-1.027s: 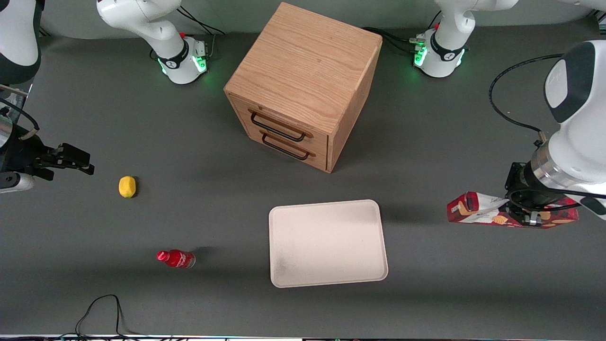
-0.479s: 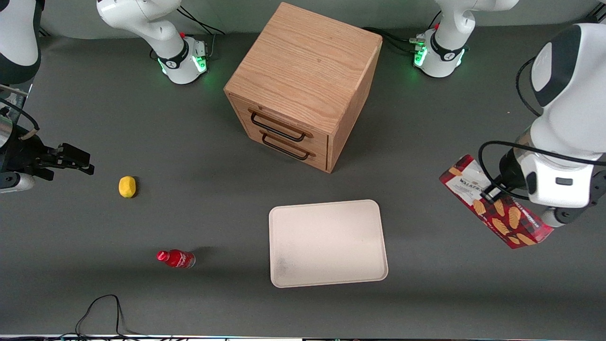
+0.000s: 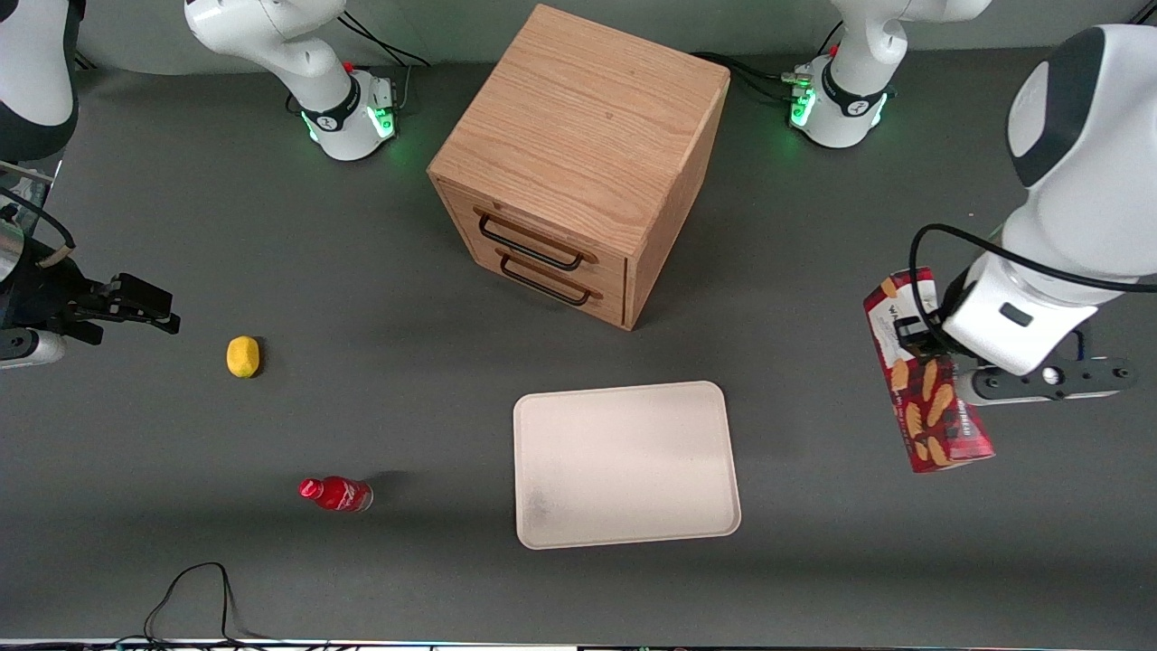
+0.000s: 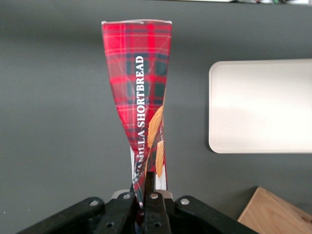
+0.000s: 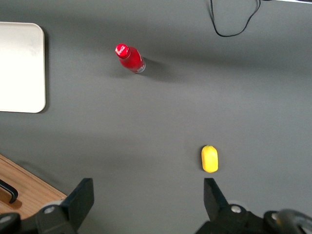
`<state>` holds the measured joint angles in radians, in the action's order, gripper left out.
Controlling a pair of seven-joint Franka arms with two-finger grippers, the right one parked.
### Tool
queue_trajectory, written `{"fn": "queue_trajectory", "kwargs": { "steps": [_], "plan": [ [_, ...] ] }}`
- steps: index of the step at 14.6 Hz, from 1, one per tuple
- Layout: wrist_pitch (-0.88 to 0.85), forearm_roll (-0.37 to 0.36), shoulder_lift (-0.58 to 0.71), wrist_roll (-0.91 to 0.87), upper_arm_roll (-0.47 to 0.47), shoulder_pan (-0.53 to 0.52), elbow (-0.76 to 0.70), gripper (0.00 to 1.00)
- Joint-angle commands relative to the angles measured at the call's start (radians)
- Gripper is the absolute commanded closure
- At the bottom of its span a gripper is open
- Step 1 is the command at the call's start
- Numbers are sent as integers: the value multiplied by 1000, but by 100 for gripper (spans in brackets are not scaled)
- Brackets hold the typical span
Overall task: Place red cookie box on tray
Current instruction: 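Carry the held box over the white tray's rim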
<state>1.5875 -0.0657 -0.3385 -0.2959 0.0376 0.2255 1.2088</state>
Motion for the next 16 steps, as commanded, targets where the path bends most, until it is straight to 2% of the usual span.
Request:
{"fn": "queue_trajectory", "kwargs": {
  "steps": [1,6,8,9,16],
  "plan": [
    [6,7,-2,27,-16,78,14,100],
    [48,12,-103,15,-18,176,-95,100],
    [46,73,-145,-27,-18,195,-155,100],
    [48,79,-161,-69,-16,204,-173,100],
    [110,81,-289,-88,-15,204,-175,100]
  ]
}}
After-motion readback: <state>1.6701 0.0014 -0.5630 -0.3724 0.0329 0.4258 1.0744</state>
